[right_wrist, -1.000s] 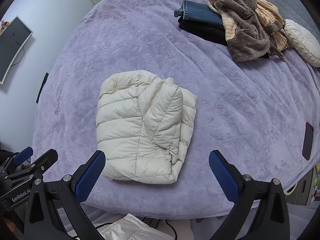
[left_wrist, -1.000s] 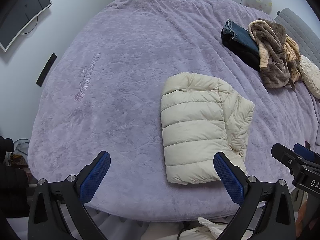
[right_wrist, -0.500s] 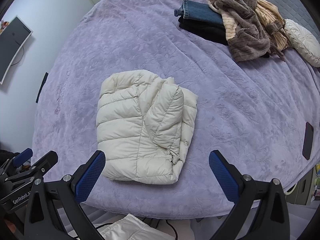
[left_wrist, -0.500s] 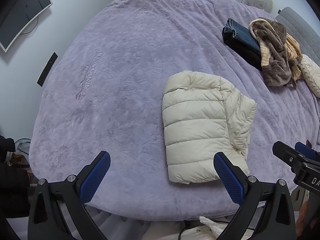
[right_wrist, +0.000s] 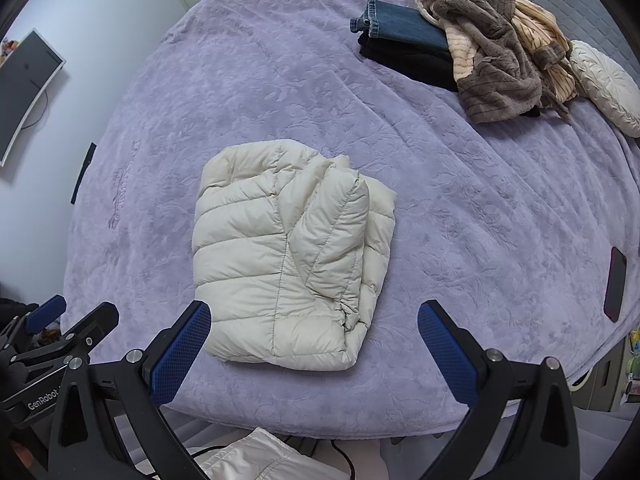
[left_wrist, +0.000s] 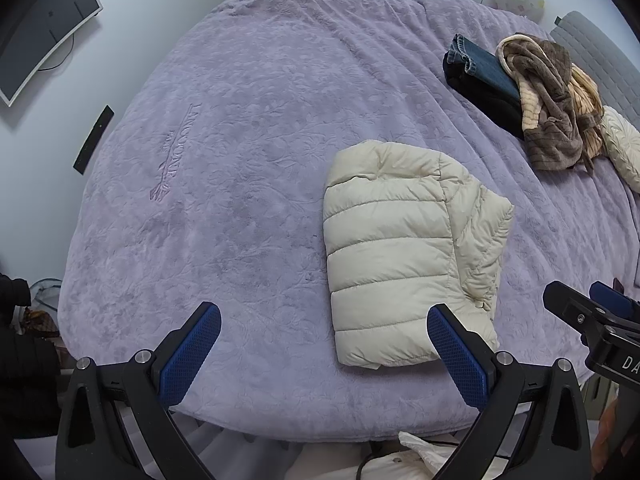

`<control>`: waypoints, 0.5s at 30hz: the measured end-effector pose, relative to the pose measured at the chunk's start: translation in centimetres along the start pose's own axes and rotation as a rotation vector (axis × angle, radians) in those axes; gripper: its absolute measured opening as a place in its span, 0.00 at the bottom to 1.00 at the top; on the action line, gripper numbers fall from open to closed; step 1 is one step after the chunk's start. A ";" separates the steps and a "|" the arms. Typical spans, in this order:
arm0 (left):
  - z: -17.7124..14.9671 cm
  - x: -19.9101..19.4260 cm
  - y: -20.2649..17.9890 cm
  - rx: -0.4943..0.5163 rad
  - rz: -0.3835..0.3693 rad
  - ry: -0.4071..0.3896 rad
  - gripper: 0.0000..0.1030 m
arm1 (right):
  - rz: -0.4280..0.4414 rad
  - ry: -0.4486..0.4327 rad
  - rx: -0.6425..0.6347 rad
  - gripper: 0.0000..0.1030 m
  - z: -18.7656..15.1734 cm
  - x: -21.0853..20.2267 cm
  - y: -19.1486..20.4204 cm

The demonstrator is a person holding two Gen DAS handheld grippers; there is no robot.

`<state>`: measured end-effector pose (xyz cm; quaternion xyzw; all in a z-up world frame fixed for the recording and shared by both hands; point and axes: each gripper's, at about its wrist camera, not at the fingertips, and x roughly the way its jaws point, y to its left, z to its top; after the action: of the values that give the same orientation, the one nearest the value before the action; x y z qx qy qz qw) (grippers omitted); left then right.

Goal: Fold large clothes

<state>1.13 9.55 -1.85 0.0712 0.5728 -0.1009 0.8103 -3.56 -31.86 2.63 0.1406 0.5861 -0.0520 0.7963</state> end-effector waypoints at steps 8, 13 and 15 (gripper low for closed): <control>0.2 0.1 -0.1 0.007 -0.002 0.001 1.00 | -0.002 -0.001 -0.002 1.00 0.0 0.0 0.1; 0.2 0.2 -0.1 0.005 -0.002 0.003 1.00 | -0.002 0.001 -0.002 1.00 0.1 0.0 0.1; 0.2 0.2 -0.1 0.005 -0.002 0.002 1.00 | -0.001 0.001 -0.002 1.00 0.1 0.0 0.1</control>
<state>1.37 9.36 -1.91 0.0729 0.5736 -0.1030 0.8094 -3.46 -31.81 2.65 0.1398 0.5867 -0.0516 0.7960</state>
